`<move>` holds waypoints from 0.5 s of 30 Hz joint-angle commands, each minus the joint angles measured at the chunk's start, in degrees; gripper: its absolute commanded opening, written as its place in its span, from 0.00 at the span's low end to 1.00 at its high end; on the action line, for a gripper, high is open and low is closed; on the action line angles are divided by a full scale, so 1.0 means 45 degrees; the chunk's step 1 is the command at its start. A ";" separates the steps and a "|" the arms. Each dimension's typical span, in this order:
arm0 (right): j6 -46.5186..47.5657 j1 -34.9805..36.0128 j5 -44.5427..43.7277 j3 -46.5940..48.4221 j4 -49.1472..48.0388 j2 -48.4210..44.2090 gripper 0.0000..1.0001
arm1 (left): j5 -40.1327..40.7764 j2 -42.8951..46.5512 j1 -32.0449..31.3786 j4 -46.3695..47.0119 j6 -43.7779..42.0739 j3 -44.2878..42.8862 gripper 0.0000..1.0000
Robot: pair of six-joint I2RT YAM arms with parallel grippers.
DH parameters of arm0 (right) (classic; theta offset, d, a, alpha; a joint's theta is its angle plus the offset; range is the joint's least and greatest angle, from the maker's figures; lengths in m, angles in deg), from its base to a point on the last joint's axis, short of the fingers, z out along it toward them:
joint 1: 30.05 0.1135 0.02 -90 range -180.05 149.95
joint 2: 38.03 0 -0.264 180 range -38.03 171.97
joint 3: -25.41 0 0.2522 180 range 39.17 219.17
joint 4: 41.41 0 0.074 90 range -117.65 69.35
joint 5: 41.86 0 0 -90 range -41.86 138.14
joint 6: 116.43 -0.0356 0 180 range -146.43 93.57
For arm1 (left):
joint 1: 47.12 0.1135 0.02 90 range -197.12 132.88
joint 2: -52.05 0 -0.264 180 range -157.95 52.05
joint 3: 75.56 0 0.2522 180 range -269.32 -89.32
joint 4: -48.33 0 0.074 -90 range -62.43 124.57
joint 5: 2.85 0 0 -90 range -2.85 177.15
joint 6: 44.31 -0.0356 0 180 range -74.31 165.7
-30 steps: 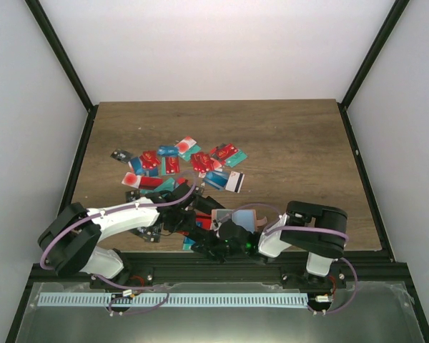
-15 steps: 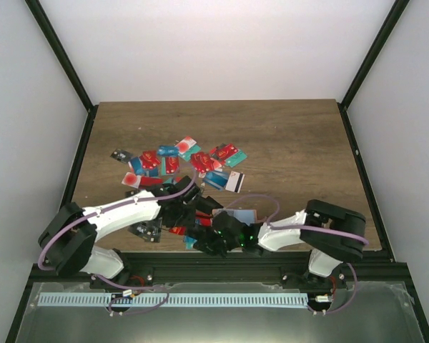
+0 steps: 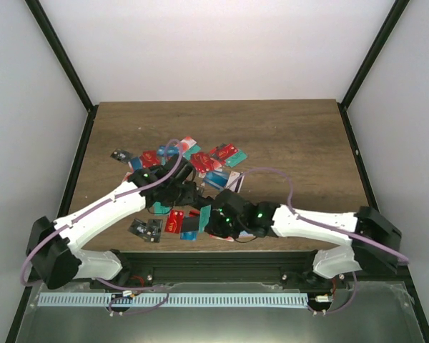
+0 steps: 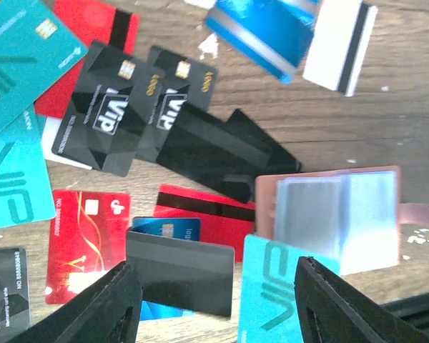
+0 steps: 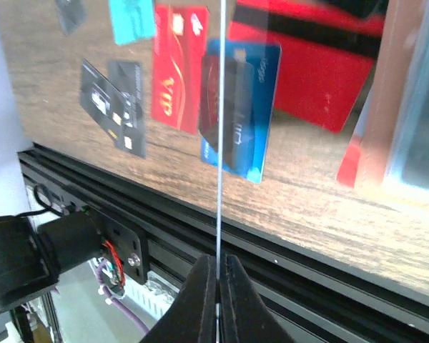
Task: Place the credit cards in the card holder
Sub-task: Pick up the credit card from the center of the board.
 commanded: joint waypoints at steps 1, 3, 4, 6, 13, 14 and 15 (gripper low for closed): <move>0.2499 -0.0849 -0.0169 0.0993 0.2002 -0.1380 0.01 | -0.0611 0.0908 0.0091 0.0021 -0.0669 -0.0439 0.61; 0.3405 -0.1273 -0.0193 0.1293 0.2548 -0.1895 0.01 | -0.1129 0.1409 0.0124 0.0594 -0.0788 -0.0373 0.62; 0.3863 -0.1489 -0.0095 0.1330 0.2641 -0.2266 0.01 | -0.1295 0.1647 0.0159 0.0786 -0.0790 -0.0386 0.63; 0.4713 -0.2250 0.0301 0.1167 0.2503 -0.3191 0.01 | -0.2007 0.2132 0.0327 0.1341 -0.1180 -0.0313 0.64; 0.7682 -0.5349 0.4249 0.1366 0.2536 -0.5444 0.01 | -0.5512 0.3366 0.1036 0.4314 -0.1354 0.0312 0.64; 0.8056 -0.5641 0.4669 0.1473 0.2618 -0.5549 0.01 | -0.6020 0.3464 0.1101 0.4738 -0.1262 0.0408 0.64; 0.8241 -0.5912 0.5181 0.1533 0.2599 -0.5643 0.01 | -0.6454 0.3550 0.1146 0.5188 -0.1152 0.0510 0.64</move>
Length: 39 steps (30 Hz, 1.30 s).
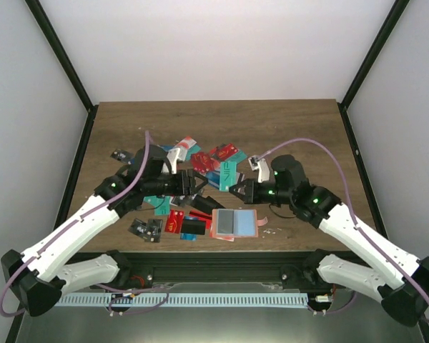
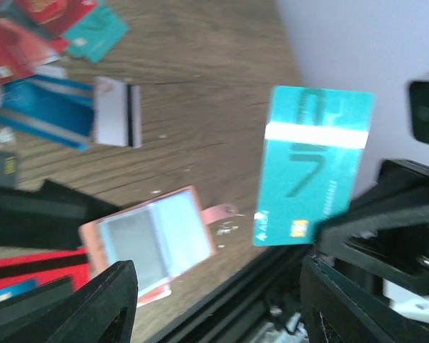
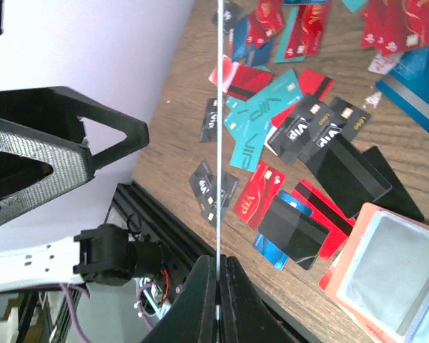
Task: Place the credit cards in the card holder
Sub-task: Pick up the credit card from the center of the board, then insert the credit card into the card holder.
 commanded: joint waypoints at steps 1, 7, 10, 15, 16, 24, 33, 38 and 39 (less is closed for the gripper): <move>0.2154 -0.1126 0.2966 0.0649 0.0374 -0.0385 0.01 | -0.2921 0.0454 0.0224 0.2683 0.0086 0.0487 0.64; 0.1584 -0.2195 0.5915 0.0441 -0.1206 -0.0986 0.01 | -0.4995 0.0922 0.0227 0.5512 0.1184 0.1130 0.64; 0.1060 -0.2421 0.6780 0.0374 -0.2137 -0.1231 0.01 | -0.5162 0.1159 0.0241 0.5925 0.1226 0.1199 0.63; 0.0117 -0.2438 0.7876 0.0202 -0.3447 -0.1432 0.01 | -0.5599 0.1491 0.0242 0.7086 0.1564 0.1622 0.58; -0.0036 -0.2447 0.7985 0.0171 -0.3632 -0.1476 0.01 | -0.5736 0.1551 0.0241 0.7399 0.1694 0.1724 0.57; -0.0757 -0.2444 0.8572 -0.0088 -0.4654 -0.1510 0.01 | -0.6187 0.1338 0.0257 0.8799 0.2198 0.1985 0.38; -0.0594 -0.2438 0.8676 0.0069 -0.4424 -0.1303 0.01 | -0.6634 0.0837 0.0254 0.9704 0.2395 0.1912 0.09; -0.0325 -0.2446 0.8406 0.0207 -0.3891 -0.1080 0.08 | -0.6645 0.0676 0.0255 0.9772 0.2407 0.1947 0.04; -0.0118 -0.2445 0.8071 0.0331 -0.3427 -0.1017 0.20 | -0.6530 0.0614 0.0255 0.9500 0.2283 0.1913 0.04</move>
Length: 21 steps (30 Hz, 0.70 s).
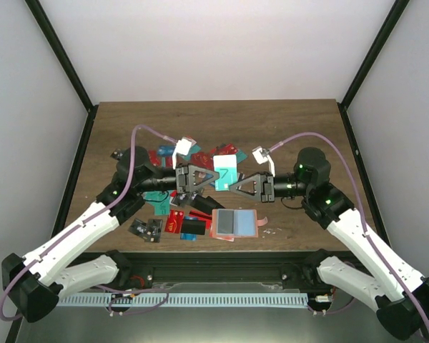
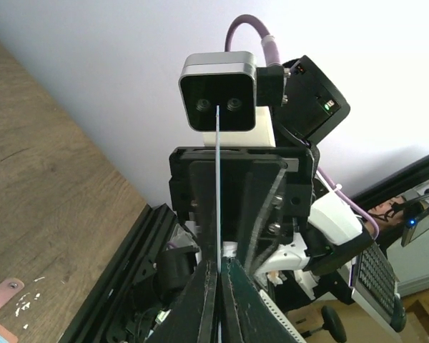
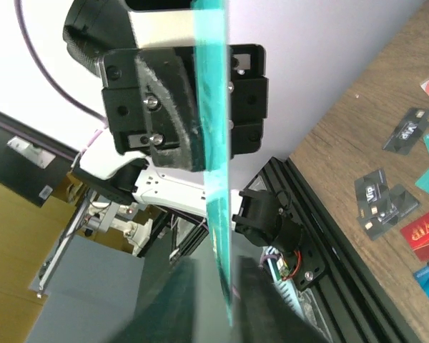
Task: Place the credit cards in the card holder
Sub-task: Insert the credit card into the card holder.
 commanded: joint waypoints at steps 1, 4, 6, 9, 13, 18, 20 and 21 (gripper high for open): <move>0.0742 -0.0029 -0.0663 0.0517 0.1292 0.0169 0.31 | 0.0164 -0.0342 0.0007 -0.0330 -0.0352 -0.0071 0.04; 0.1614 -0.0024 -0.2882 0.0945 0.3411 0.0323 0.54 | 0.0513 -0.0696 0.0018 -0.1478 -0.1028 -0.0121 0.04; 0.2022 -0.0024 -0.4551 0.1265 0.4723 0.0458 0.58 | 0.0920 -0.0916 -0.0004 -0.2132 -0.1346 -0.0004 0.04; 0.2068 -0.0024 -0.7600 0.1686 0.6669 0.0530 0.66 | 0.1221 -0.1524 -0.0139 -0.2966 -0.1815 0.0143 0.04; 0.1245 -0.0024 -1.0817 0.1309 0.8799 0.0458 0.67 | 0.1438 -0.2781 -0.0553 -0.3662 -0.2465 0.0329 0.04; 0.0178 -0.0024 -1.1769 -0.0263 0.9725 0.0158 0.67 | 0.1824 -0.4162 -0.1072 -0.4048 -0.2658 0.0479 0.04; -0.0082 -0.0024 -1.1596 -0.0980 0.9709 0.0057 0.67 | 0.1738 -0.4769 -0.1322 -0.4016 -0.2727 0.0427 0.04; -0.0170 -0.0024 -1.1486 -0.1301 0.9646 0.0029 0.68 | 0.1749 -0.5093 -0.1433 -0.4093 -0.2759 0.0355 0.04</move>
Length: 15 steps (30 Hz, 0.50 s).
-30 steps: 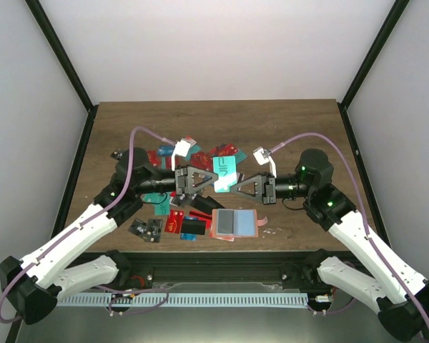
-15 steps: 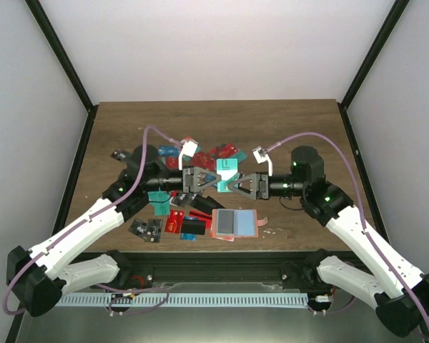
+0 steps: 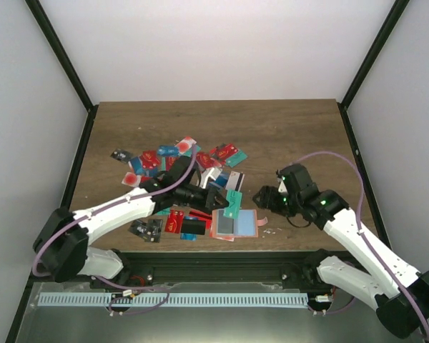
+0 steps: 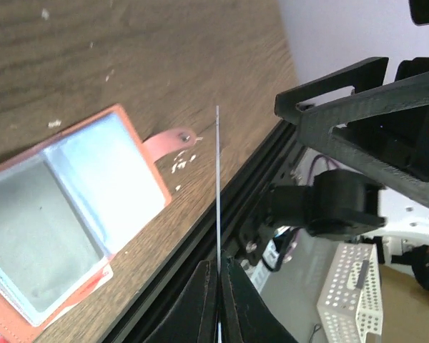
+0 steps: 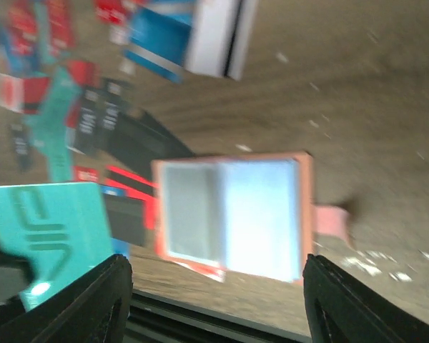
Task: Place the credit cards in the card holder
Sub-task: Insert the credit card into the card holder.
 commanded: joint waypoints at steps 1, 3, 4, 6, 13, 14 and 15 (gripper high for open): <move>-0.0819 -0.0029 -0.0820 -0.1284 0.0960 -0.0266 0.67 | 0.0133 -0.1157 -0.0496 -0.0407 -0.0511 -0.0121 0.04; -0.0758 -0.0029 -0.0579 -0.1687 0.0735 -0.0136 0.66 | 0.0311 -0.1742 -0.0691 -0.0697 -0.0521 -0.0301 0.04; -0.0655 -0.0031 -0.0512 -0.1809 0.0668 -0.0010 0.66 | 0.0462 -0.1970 -0.0748 -0.0863 -0.0491 -0.0369 0.04; -0.0435 -0.0028 -0.0442 -0.1925 0.0517 0.0256 0.64 | 0.0649 -0.2281 -0.0762 -0.1030 -0.0405 -0.0397 0.04; 0.0103 -0.0029 -0.0502 -0.2085 0.0086 0.1126 0.63 | 0.0565 -0.2819 -0.0767 -0.1247 -0.0158 -0.0270 0.04; 0.0199 -0.0029 -0.0527 -0.2127 -0.0006 0.1244 0.63 | 0.0554 -0.2925 -0.0758 -0.1227 -0.0116 -0.0260 0.04; 0.0282 -0.0029 -0.0530 -0.2176 -0.0062 0.1362 0.63 | 0.0551 -0.3033 -0.0766 -0.1222 -0.0084 -0.0267 0.04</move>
